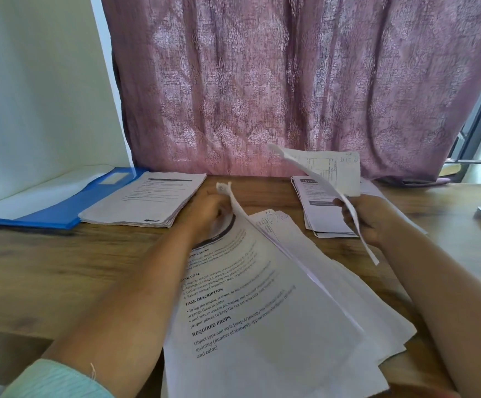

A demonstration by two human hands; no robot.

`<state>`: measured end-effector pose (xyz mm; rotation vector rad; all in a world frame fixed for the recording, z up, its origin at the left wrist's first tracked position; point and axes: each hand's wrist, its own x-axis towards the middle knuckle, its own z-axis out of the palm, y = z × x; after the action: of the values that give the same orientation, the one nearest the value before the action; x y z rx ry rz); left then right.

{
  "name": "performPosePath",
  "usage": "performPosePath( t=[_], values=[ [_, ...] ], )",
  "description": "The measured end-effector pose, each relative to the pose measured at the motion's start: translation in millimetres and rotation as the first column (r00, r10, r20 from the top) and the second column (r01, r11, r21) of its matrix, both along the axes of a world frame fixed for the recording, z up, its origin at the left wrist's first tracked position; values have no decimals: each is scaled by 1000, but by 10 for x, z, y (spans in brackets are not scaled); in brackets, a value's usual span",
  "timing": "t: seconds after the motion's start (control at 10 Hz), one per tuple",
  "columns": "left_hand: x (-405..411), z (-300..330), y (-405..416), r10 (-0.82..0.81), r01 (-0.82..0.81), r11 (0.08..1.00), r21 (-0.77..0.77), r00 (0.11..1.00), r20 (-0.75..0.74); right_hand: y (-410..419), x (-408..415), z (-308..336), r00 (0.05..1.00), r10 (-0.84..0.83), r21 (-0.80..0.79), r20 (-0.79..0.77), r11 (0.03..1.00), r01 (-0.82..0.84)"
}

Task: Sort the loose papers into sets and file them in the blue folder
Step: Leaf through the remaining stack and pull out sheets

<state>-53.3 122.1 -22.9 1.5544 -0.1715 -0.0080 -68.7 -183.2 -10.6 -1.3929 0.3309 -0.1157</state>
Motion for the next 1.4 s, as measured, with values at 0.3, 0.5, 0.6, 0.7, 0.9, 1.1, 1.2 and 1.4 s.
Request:
performPosePath(
  t=[0.3,0.5,0.6,0.7,0.9,1.1,1.2,1.4],
  values=[
    [539,-191,402,207,-218,940,-262,976,-70,61,-55,-22,987,160,-615,-14,777,-135],
    [-73,143,31,138,-110,975,-194,980,140,373,-348,53,816,555,-440,-162,700,-563],
    [-51,69,4,104,-136,982,131,969,225,568,-436,58,753,642,-424,-142,648,-633],
    [-22,-24,-5,33,-156,858,490,968,250,677,-549,53,678,688,-517,-259,495,-699],
    [16,-73,21,-81,-73,697,713,980,179,727,-549,98,763,573,-838,-299,224,-497],
    [66,-94,92,-66,-66,541,838,990,121,505,-395,64,855,486,-774,-182,465,-430],
    [96,-119,139,-54,-68,477,876,993,107,570,-410,-17,783,558,-736,-274,402,-544],
    [51,-81,147,-17,-24,488,872,999,37,500,-428,125,904,346,-927,-252,182,-329]
  ],
)
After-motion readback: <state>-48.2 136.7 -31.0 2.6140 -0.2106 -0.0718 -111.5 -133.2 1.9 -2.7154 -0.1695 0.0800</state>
